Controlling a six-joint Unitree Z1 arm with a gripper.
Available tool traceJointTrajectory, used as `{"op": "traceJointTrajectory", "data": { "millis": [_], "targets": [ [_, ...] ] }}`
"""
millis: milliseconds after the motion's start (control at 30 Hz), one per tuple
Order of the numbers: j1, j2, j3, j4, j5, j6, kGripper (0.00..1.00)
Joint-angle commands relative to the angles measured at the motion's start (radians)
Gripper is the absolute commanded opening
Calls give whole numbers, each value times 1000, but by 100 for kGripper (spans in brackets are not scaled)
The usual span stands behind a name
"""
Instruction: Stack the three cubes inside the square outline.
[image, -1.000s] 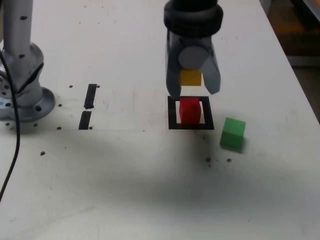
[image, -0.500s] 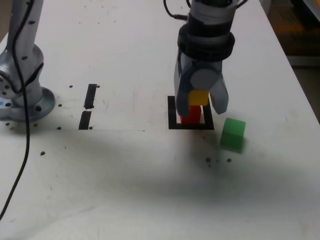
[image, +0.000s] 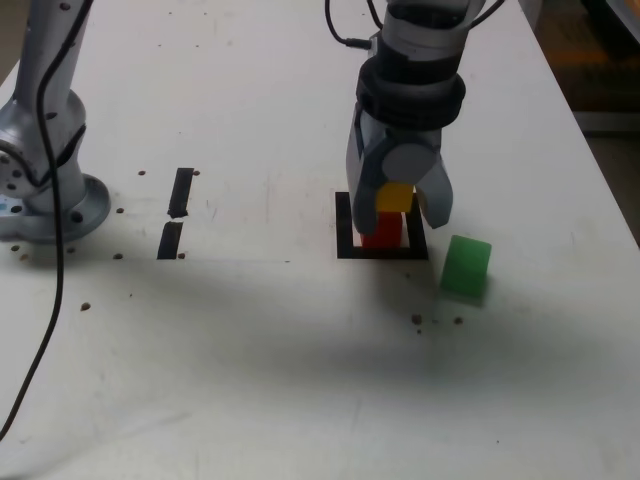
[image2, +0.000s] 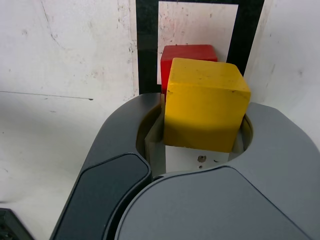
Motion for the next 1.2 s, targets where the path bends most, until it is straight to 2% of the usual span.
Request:
{"op": "traceJointTrajectory", "data": {
  "millis": [0, 167, 367, 500, 767, 1167],
  "targets": [
    [5, 2, 5, -3, 2, 2, 28],
    [12, 1, 16, -7, 3, 4, 36],
    [15, 0, 28, -22, 0, 7, 58],
    [15, 0, 33, -47, 0, 10, 67],
    [15, 0, 33, -57, 1, 14, 76],
    [15, -36, 59, -28, 5, 14, 78]
  ]
}}
